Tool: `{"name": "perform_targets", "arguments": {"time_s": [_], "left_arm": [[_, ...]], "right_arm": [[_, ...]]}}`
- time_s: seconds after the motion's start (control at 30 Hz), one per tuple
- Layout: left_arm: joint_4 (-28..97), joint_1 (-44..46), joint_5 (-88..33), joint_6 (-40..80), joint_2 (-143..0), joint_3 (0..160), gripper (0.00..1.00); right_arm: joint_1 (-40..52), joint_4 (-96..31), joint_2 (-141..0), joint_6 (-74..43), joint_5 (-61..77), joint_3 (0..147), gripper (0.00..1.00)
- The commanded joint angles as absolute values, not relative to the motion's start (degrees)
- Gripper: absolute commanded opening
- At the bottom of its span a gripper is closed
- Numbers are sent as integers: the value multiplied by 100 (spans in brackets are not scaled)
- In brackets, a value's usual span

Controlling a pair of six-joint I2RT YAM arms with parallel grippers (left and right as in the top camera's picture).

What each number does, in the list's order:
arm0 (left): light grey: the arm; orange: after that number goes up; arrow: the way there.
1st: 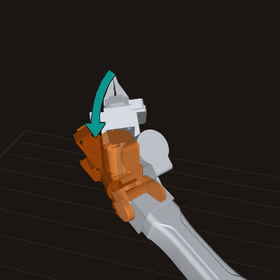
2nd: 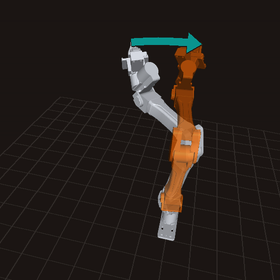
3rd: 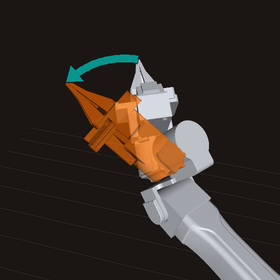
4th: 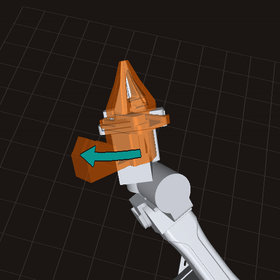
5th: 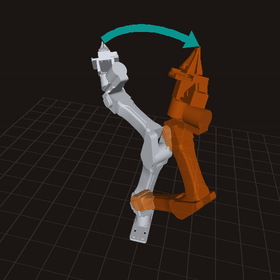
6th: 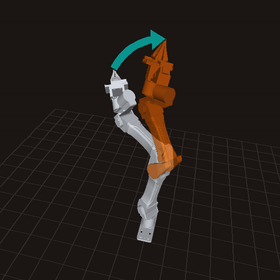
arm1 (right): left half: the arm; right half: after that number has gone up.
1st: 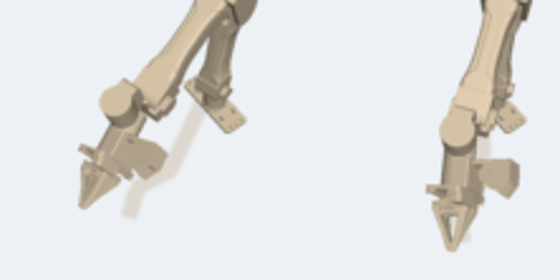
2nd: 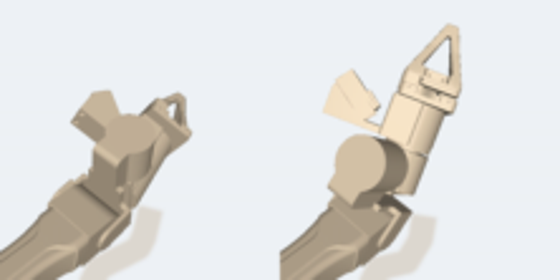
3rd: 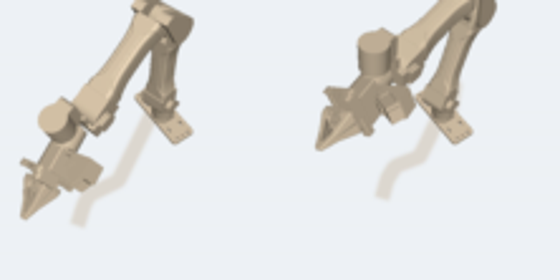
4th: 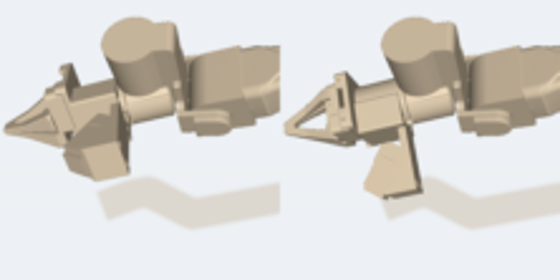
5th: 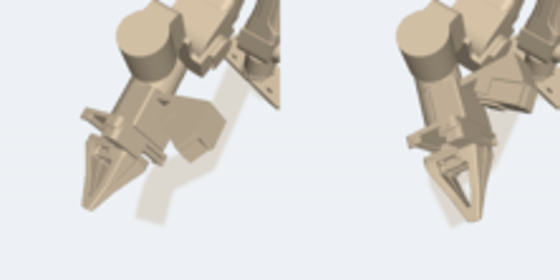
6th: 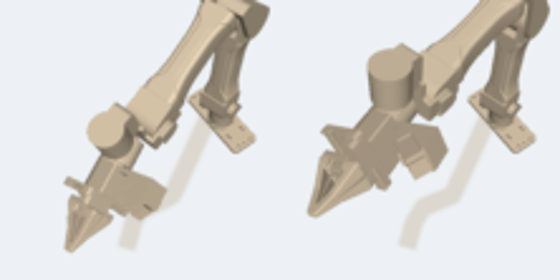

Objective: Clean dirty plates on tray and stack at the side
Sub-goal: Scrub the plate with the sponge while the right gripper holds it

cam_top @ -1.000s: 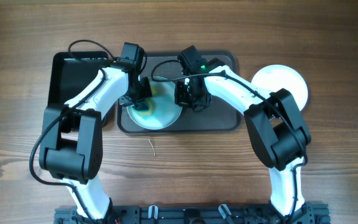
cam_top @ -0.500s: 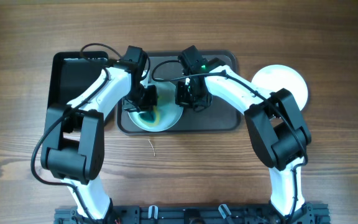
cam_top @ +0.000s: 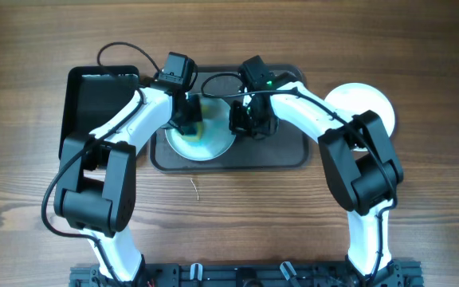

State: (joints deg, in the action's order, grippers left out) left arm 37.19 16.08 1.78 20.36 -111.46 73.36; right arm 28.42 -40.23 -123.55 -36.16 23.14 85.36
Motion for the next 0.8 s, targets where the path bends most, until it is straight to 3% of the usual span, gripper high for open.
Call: {"name": "perform_targets", "arguments": {"time_s": [0.0,0.1,0.27,0.4,0.5,0.67,0.77], "left_arm": [[3889,1564,965,2316,-11290,7301,4],[4217,1584,163,2241,-11327,7297,4],[4235,1603,-2375,1105,-11327,7297,4],[3859,1588,-2727,965,-11327,7297,4],[3433,1562,-1688,1568,-11327,7299,4],[2939,1564,1334,2840,-11327,7297,4],[3061,1564,1883,3076,-11327,7297,4]], "right_arm": [[2735,-4071,-12554,-3599,2233,8385,4],[2735,-4051,-12554,-3599,2233,8385,4],[2735,-4034,-12554,-3599,2235,8385,4],[2735,-4034,-12554,-3594,2233,8385,4],[2735,-4036,-12554,-3597,2235,8385,4],[2735,-4027,-12554,-3597,2231,8385,4],[2735,-4036,-12554,-3586,2228,8385,4]]}}
